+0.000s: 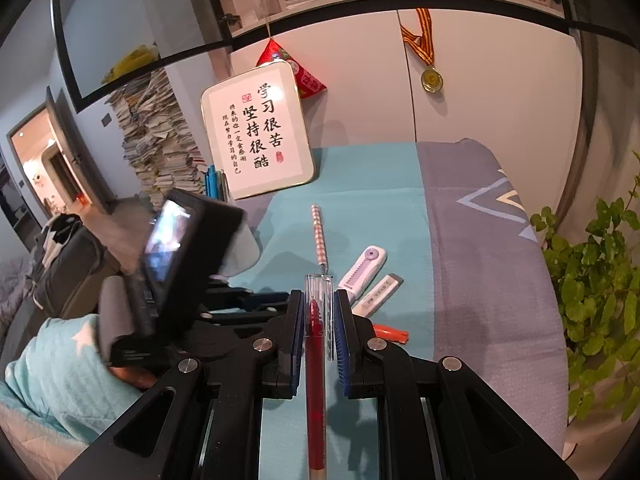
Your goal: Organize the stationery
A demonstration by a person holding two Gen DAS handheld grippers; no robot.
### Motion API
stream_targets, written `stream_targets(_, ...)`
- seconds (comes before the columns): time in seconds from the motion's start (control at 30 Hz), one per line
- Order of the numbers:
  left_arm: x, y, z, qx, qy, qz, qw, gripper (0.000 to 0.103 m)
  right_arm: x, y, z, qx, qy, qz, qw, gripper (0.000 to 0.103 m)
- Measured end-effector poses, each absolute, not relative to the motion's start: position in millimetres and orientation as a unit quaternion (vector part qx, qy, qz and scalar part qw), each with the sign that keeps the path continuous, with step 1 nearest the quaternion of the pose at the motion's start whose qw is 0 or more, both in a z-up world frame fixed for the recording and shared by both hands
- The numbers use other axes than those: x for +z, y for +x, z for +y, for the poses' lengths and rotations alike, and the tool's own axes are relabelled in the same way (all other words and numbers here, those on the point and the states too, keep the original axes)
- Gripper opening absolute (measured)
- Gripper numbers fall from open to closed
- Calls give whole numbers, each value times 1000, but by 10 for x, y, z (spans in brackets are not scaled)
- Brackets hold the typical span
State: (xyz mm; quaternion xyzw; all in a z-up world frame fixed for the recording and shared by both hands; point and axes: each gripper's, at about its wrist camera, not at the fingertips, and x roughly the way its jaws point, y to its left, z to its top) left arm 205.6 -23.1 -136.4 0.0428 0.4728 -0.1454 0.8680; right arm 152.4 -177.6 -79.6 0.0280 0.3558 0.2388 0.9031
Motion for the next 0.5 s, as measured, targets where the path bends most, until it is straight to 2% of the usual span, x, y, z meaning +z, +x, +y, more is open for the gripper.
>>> stream_targets(0.27, -544, 1650, 199, -124, -7, 343, 931, 7, -800, 1529, -1690, 246, 23, 353, 903, 15)
stream_targets(0.5, -155, 1543, 449, -99, -39, 272, 956, 7, -787, 1520, -1533, 257, 12, 352, 900, 15)
